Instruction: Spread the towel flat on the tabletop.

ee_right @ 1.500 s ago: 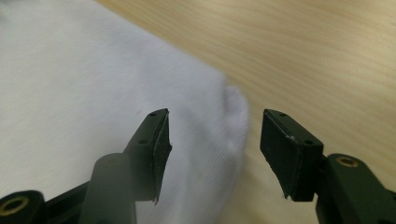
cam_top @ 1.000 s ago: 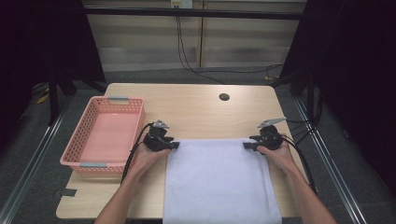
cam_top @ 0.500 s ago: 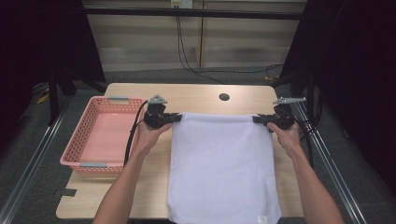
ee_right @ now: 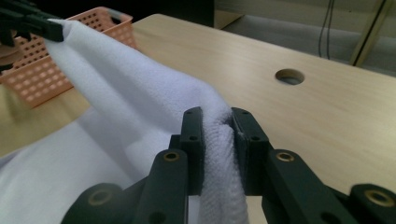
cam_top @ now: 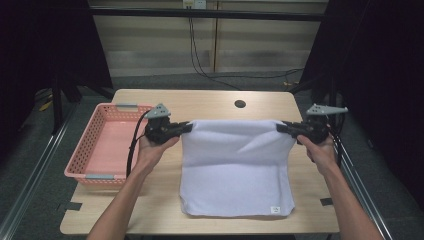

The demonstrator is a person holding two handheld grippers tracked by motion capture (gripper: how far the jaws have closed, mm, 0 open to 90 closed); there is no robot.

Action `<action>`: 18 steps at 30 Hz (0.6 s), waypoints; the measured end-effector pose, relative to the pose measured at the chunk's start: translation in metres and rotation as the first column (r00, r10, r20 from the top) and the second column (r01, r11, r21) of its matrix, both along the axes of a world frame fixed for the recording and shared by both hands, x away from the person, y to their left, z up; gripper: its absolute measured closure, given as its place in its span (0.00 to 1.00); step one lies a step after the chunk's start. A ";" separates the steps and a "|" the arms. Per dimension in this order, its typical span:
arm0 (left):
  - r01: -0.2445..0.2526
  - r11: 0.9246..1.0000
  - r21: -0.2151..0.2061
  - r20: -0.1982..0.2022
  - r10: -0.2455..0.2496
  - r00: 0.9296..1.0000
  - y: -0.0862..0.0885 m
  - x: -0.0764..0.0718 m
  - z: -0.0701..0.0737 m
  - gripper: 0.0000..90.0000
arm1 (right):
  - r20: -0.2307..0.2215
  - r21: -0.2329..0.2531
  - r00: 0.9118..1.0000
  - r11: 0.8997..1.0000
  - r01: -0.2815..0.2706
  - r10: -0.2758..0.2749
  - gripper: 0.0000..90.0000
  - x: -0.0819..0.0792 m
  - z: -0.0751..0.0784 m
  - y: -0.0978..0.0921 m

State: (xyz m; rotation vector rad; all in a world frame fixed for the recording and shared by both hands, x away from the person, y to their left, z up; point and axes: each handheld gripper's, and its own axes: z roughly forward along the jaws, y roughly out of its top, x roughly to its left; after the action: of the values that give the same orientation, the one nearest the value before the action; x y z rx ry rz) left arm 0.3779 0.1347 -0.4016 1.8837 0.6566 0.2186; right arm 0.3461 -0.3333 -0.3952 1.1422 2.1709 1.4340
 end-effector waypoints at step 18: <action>0.243 0.962 0.125 -0.185 -0.218 0.958 0.016 -0.131 -0.070 0.88 | -0.172 -0.125 0.977 0.981 -0.149 0.127 0.79 -0.146 -0.073 0.012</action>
State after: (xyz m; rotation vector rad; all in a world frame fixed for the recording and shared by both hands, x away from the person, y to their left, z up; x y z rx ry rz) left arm 0.2469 0.1508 -0.4721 2.1192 0.5389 -0.0470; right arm 0.2005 -0.3211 -0.4678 1.1132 2.4644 1.2593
